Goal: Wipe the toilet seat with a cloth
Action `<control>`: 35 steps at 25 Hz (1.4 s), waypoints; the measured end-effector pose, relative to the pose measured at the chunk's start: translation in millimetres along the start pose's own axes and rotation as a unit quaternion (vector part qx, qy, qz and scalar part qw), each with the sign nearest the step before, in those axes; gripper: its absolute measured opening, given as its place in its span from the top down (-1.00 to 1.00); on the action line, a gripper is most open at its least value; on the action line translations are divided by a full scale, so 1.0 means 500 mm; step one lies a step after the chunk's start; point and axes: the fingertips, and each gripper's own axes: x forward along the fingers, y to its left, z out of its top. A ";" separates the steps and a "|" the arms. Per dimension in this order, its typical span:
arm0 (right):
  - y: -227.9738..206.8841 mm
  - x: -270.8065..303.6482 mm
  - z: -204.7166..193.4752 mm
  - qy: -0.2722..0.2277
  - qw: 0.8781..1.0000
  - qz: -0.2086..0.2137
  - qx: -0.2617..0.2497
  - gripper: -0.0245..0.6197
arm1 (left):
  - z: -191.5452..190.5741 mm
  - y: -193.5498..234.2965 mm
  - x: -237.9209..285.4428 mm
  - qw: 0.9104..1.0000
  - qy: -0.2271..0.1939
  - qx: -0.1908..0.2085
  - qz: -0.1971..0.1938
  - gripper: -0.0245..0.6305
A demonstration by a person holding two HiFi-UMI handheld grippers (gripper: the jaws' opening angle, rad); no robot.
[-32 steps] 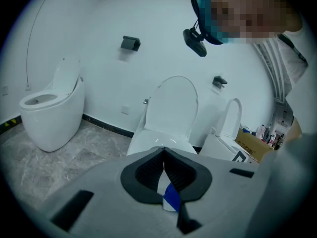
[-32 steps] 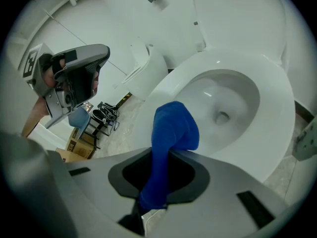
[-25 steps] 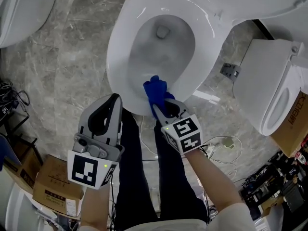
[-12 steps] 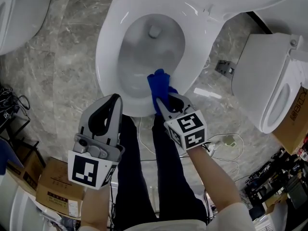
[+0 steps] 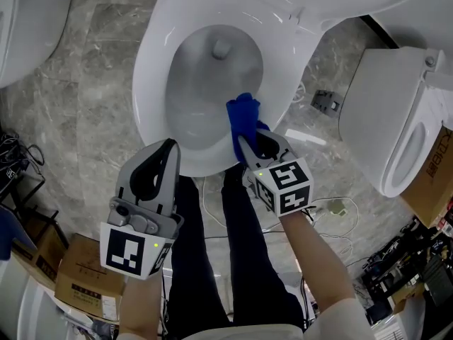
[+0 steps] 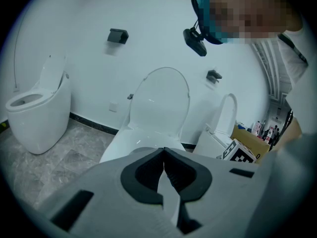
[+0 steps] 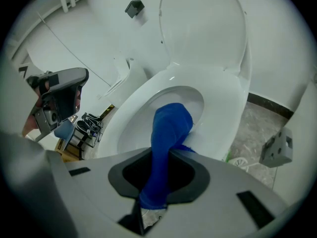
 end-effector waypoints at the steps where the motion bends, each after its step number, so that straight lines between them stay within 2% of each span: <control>1: -0.009 -0.001 0.005 -0.003 1.000 -0.003 0.000 0.70 | 0.001 -0.001 0.004 1.000 0.001 0.000 0.000 0.90; 14: -0.101 -0.016 0.072 -0.031 0.999 -0.031 0.011 0.70 | 0.006 -0.015 0.034 1.000 0.005 0.001 -0.001 0.90; 35: -0.199 -0.019 0.161 -0.087 0.991 -0.067 0.070 0.70 | 0.002 -0.018 0.088 1.000 0.022 -0.002 -0.008 0.90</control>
